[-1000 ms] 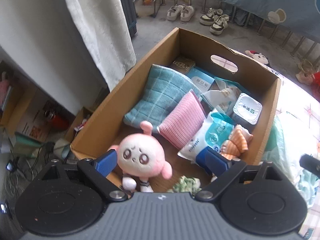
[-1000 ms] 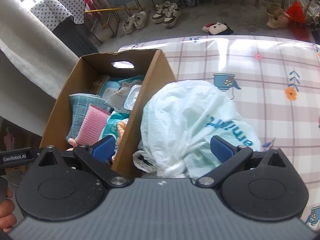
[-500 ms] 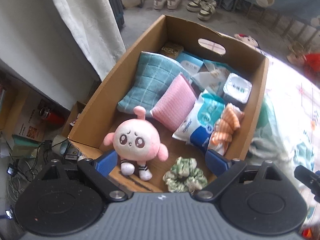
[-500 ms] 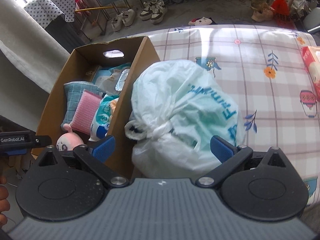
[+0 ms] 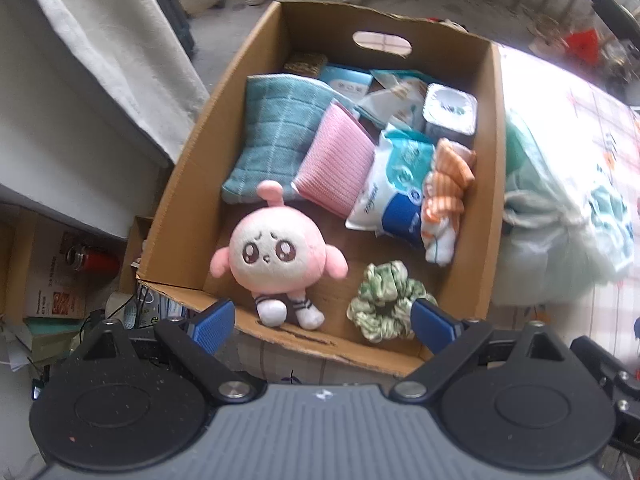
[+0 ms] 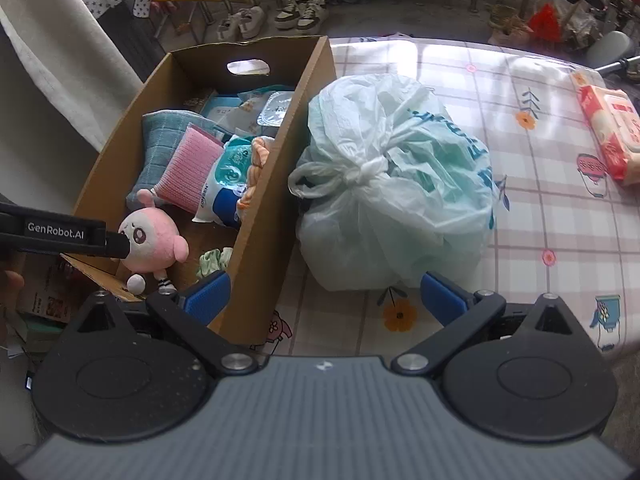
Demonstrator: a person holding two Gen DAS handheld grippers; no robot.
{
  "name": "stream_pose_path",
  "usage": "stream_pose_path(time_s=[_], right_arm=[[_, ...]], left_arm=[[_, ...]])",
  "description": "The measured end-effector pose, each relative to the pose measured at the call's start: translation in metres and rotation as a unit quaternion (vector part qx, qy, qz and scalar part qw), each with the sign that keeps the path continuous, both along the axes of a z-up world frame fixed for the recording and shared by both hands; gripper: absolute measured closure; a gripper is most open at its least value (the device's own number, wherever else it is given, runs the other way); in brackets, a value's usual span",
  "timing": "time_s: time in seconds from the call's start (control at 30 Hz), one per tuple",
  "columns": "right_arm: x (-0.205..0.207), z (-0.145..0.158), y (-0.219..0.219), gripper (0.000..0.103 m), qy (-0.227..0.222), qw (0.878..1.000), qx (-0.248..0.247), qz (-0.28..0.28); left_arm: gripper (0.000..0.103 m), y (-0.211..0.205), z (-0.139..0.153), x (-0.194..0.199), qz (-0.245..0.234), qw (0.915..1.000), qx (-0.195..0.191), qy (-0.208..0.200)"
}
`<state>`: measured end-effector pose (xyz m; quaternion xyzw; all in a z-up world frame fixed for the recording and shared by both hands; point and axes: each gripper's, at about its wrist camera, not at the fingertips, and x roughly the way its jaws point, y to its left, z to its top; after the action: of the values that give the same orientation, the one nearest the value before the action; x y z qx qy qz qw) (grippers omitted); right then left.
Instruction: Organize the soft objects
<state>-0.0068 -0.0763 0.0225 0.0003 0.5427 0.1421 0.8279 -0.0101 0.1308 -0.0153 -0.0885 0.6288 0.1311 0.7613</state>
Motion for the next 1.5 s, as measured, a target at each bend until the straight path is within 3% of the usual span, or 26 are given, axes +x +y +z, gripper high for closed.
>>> stream_pose_path(time_s=[0.43,1.5], right_arm=[[-0.025,-0.003,-0.005,0.001,0.006,0.998,-0.019,-0.060],[-0.018,-0.012,0.001,0.001,0.030,0.995,-0.039,-0.088]], left_arm=[[0.008,-0.017,-0.006,-0.020,-0.069,0.9973,-0.023,0.013],[0.008,-0.012,-0.009,-0.014,-0.088,0.9959,-0.020,0.011]])
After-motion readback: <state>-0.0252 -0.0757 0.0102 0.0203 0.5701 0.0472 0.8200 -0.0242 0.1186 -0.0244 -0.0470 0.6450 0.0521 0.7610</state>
